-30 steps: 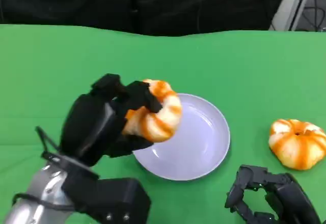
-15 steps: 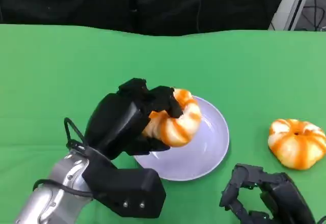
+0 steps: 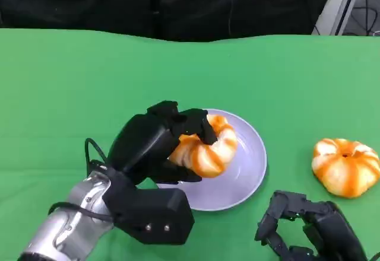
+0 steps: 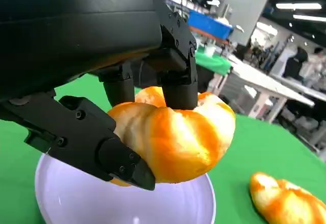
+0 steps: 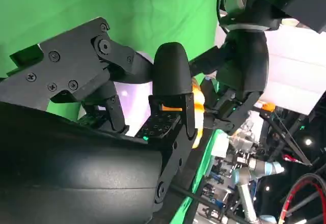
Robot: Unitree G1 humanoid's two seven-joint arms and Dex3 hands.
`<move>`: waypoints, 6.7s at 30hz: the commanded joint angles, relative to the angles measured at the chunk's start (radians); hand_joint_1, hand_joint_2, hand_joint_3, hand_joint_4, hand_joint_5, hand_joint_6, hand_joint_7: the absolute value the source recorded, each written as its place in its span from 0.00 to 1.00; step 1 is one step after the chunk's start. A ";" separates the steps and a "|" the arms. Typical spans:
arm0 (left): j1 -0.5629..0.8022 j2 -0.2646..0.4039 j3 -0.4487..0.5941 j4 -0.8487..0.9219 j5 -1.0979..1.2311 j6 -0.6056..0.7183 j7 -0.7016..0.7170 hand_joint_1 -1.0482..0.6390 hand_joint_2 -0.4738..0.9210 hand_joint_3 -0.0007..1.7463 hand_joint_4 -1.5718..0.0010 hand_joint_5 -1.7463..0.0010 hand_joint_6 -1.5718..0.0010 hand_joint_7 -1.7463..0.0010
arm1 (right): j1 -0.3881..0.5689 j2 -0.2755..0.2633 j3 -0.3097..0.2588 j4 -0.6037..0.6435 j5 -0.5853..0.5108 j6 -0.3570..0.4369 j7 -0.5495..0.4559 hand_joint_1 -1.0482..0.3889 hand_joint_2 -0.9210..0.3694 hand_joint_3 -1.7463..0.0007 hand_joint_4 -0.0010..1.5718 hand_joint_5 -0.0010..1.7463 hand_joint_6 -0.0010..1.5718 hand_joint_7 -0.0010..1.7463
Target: Grasp the bread from the table and place it into the plate.
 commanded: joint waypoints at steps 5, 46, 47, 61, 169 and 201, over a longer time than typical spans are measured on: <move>-0.029 0.005 0.001 0.033 -0.034 0.004 -0.058 0.53 0.91 0.00 0.56 0.40 0.39 0.75 | 0.010 -0.013 0.002 -0.025 -0.009 0.017 -0.009 0.56 0.21 0.51 0.51 0.88 0.51 0.75; -0.105 -0.004 0.005 0.138 -0.194 0.062 -0.304 0.03 1.00 0.50 0.81 1.00 0.80 1.00 | 0.013 -0.017 0.009 -0.037 -0.014 0.024 -0.015 0.57 0.24 0.47 0.51 0.89 0.51 0.75; -0.102 -0.002 0.006 0.127 -0.197 0.070 -0.313 0.03 1.00 0.50 0.82 1.00 0.81 1.00 | 0.013 -0.017 0.009 -0.038 -0.015 0.025 -0.016 0.57 0.24 0.47 0.51 0.89 0.51 0.75; -0.074 -0.001 0.032 0.076 -0.223 0.090 -0.346 0.04 1.00 0.49 0.83 1.00 0.83 1.00 | 0.011 -0.015 0.009 -0.031 -0.017 0.021 -0.017 0.56 0.24 0.47 0.52 0.88 0.51 0.75; 0.537 -0.202 0.363 -0.068 -0.762 -0.317 -0.617 0.62 0.84 0.47 0.30 0.44 0.17 0.77 | 0.009 -0.042 -0.009 -0.002 0.033 -0.008 0.028 0.57 0.23 0.48 0.51 0.92 0.51 0.75; 0.542 -0.205 0.289 -0.028 -0.808 -0.341 -0.643 0.58 0.70 0.70 0.44 0.10 0.42 0.25 | 0.018 -0.036 -0.003 -0.026 0.029 0.011 0.029 0.58 0.23 0.49 0.51 0.91 0.52 0.75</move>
